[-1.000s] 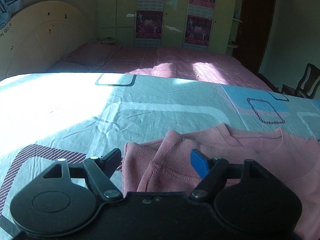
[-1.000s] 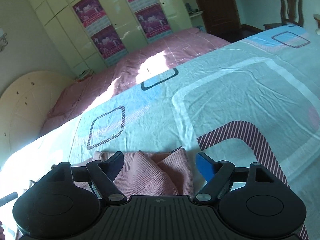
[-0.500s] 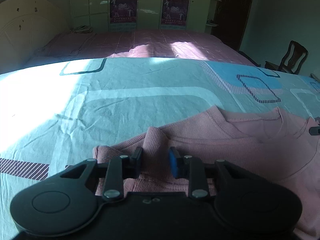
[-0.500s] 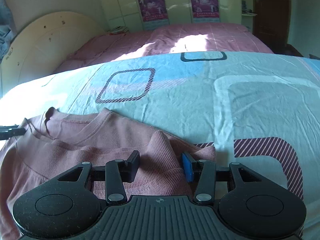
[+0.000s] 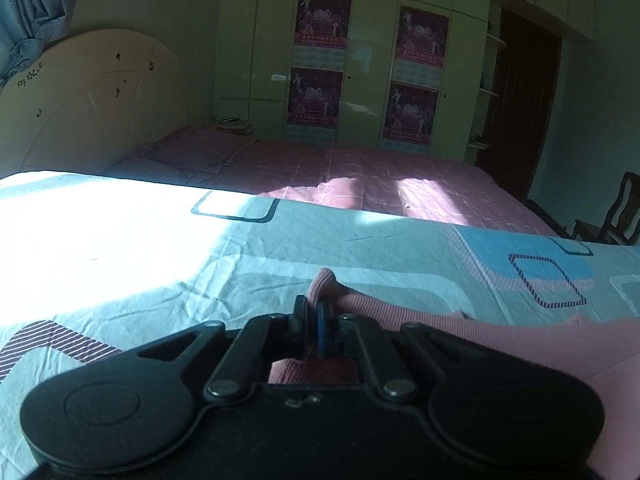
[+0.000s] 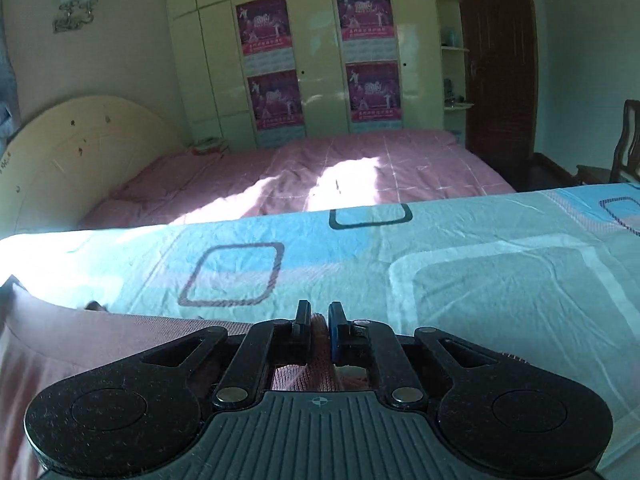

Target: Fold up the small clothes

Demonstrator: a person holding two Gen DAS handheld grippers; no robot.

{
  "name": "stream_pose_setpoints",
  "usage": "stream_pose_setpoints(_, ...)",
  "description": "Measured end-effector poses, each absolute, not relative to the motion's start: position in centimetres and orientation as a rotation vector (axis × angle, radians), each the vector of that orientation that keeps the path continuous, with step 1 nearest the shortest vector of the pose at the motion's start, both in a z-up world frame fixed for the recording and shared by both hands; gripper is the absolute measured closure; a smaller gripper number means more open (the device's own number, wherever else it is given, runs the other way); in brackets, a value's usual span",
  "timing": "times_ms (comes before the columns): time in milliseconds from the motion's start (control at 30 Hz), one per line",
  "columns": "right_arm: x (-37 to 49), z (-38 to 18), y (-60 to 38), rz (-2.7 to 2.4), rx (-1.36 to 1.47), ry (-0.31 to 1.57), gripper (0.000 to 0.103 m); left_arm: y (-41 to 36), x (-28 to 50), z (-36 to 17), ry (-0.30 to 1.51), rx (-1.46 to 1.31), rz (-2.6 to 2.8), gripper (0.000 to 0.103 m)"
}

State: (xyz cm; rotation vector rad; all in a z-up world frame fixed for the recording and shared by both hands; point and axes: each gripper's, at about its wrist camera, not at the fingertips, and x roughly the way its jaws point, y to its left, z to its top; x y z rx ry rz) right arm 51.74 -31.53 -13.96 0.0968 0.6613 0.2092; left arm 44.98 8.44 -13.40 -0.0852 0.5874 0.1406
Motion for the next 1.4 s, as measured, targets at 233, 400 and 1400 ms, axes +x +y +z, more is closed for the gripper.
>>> stream_pose_setpoints(233,52.2,-17.2,-30.9,0.108,0.052,0.701,0.095,6.7,45.4,-16.3,0.632,0.040,0.213,0.098)
stream_pose_setpoints(400,52.1,-16.8,-30.7,0.124,0.011,0.705,0.094,5.4,45.8,-16.8,0.681,0.152,0.217,0.090)
stream_pose_setpoints(1400,41.7,-17.0,-26.9,0.247,-0.012,0.802,0.091,5.1,33.6,-17.0,0.707,0.017,0.117,0.031)
